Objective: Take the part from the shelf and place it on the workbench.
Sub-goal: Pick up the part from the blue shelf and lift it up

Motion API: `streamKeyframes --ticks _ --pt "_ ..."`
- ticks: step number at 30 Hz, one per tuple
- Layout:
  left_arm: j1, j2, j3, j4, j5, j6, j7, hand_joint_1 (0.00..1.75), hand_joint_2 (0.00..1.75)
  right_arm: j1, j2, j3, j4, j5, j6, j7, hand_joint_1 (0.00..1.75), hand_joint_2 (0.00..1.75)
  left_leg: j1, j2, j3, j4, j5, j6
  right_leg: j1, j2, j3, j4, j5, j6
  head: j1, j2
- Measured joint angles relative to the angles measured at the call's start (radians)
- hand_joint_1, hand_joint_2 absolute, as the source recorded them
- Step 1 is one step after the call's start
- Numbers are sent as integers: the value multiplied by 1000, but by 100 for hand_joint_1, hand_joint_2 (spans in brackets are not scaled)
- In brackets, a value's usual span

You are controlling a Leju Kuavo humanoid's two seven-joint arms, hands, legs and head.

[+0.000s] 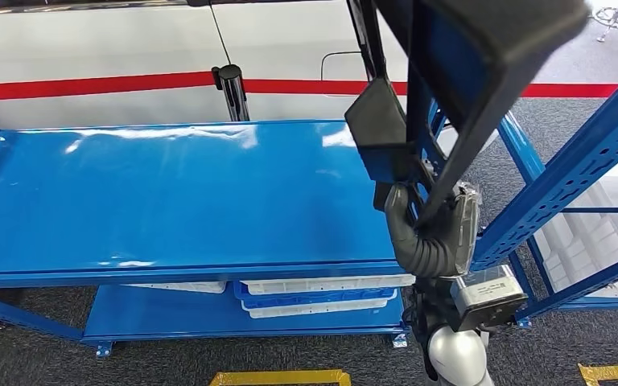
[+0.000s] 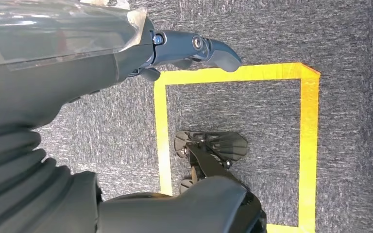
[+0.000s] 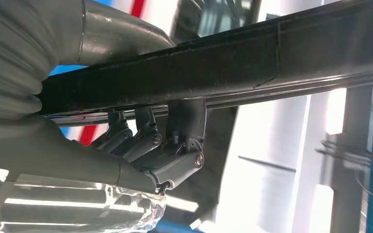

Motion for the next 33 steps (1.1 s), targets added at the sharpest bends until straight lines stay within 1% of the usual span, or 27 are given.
streamKeyframes --ticks 7,17,19,24,28,30,31,32,33 --pt "4 1 0 0 1 9 2 0 175 21 -32 15 19 -26 22 6 175 175 0 0 0 0 0 0 0 0 0 0 0 0 0 0" --pt "5 1 0 0 1 10 5 0 175 23 -48 18 23 -32 28 12 175 175 0 0 0 0 0 0 0 0 0 0 0 0 0 0" --pt "5 2 0 0 1 12 7 0 175 23 -50 19 25 -41 31 22 175 175 0 0 0 0 0 0 0 0 0 0 0 0 0 0" --pt "5 3 0 0 -1 8 7 0 175 21 -53 19 42 -90 49 79 175 175 0 0 0 0 0 0 0 0 0 0 0 0 0 0" --pt "5 5 0 0 -5 -1 3 0 175 20 -54 15 59 -111 51 92 175 175 0 0 -1 1 -1 0 -1 0 0 -1 0 1 0 0" --pt "5 9 0 0 -8 -5 2 0 175 19 -54 14 65 -115 51 92 175 175 -2 0 -1 3 0 8 -7 0 2 -6 5 7 -1 0" --pt "6 11 0 0 -9 -6 2 0 175 19 -54 13 67 -117 51 91 175 175 -2 1 4 -7 5 15 -6 0 5 -10 6 11 -1 0" --pt "6 12 0 0 -10 -8 2 0 175 19 -55 12 69 -120 50 89 175 175 0 3 13 -22 14 23 -5 -1 5 -9 4 15 -1 0" --pt "6 12 0 1 -11 -10 1 0 175 17 -56 11 71 -123 50 86 175 175 3 5 22 -38 24 29 -3 -3 0 4 -7 14 0 0"
